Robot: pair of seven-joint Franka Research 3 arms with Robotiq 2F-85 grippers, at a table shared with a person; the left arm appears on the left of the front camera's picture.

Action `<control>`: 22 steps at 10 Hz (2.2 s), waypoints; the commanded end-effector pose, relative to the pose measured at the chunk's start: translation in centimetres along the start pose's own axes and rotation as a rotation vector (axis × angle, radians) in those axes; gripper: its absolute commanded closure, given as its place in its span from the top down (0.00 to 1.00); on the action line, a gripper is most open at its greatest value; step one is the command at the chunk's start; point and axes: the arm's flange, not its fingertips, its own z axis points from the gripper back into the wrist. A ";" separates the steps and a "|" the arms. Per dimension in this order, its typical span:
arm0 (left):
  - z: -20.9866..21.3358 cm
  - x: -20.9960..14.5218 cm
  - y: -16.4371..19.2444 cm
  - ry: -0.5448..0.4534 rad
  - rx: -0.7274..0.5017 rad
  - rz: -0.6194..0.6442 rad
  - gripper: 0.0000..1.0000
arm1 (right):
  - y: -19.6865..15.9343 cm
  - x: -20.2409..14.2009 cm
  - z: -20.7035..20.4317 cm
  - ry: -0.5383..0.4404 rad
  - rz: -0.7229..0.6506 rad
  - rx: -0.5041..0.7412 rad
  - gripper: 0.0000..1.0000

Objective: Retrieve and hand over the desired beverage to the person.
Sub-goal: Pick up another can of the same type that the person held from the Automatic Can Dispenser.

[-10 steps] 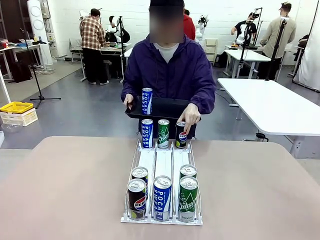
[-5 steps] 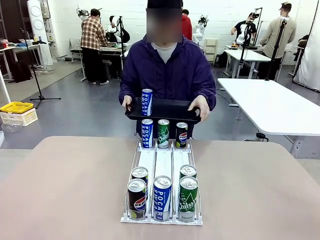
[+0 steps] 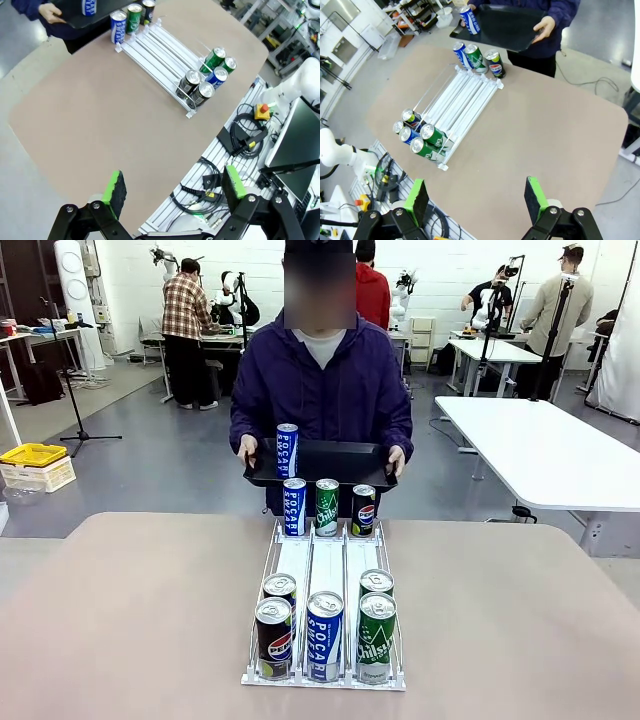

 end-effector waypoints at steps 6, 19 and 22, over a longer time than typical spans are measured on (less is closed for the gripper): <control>-17.7 12.5 -8.7 0.317 0.243 0.493 1.00 | -0.1 0.1 -0.1 -0.010 0.007 0.024 1.00; -23.8 13.8 -11.4 0.288 0.346 0.589 1.00 | -0.1 0.1 -0.1 -0.010 0.007 0.024 1.00; -30.1 14.4 -14.1 0.357 0.434 0.679 1.00 | -0.1 0.1 -0.1 -0.010 0.007 0.024 1.00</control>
